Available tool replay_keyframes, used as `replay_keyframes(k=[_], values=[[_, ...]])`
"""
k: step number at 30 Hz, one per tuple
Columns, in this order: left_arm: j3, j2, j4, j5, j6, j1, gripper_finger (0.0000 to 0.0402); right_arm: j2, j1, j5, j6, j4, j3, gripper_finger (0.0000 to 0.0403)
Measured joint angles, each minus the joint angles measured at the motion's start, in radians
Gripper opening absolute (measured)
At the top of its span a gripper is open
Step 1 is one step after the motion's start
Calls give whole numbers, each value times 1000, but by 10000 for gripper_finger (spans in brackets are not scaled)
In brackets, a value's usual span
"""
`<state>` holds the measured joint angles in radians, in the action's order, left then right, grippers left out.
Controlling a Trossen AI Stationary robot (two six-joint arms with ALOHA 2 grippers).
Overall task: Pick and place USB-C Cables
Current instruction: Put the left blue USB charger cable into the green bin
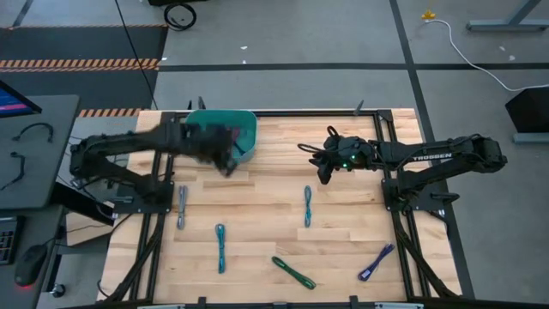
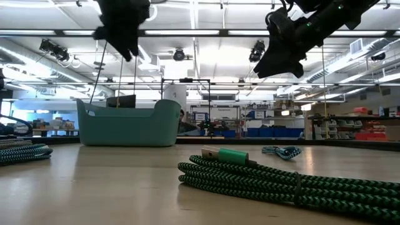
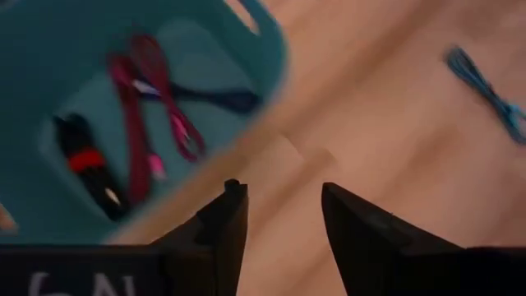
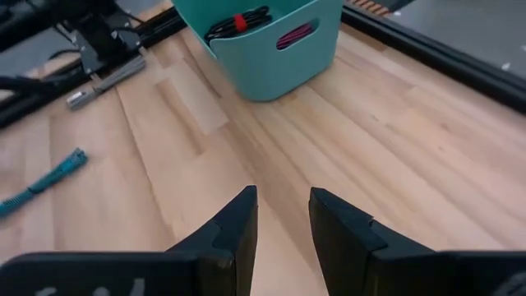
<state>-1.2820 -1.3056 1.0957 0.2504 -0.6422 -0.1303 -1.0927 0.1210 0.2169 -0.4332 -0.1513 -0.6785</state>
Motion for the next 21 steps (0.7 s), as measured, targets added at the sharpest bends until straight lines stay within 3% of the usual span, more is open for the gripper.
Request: replay_keyframes(k=[4, 12, 18, 21], values=[[51, 0, 12, 4, -279, 220, 160, 0, 12, 0, 53, 0, 0, 117], [201, -36, -108, -77, -1043, 565, 161, 0, 51, 2, 97, 0, 0, 117], [390, -36, -422, -115, -1399, 656, 185, 0, 75, 2, 97, 0, 0, 117], [469, -62, -552, -242, -1480, 652, 199, 0, 82, 2, 104, 0, 0, 117]])
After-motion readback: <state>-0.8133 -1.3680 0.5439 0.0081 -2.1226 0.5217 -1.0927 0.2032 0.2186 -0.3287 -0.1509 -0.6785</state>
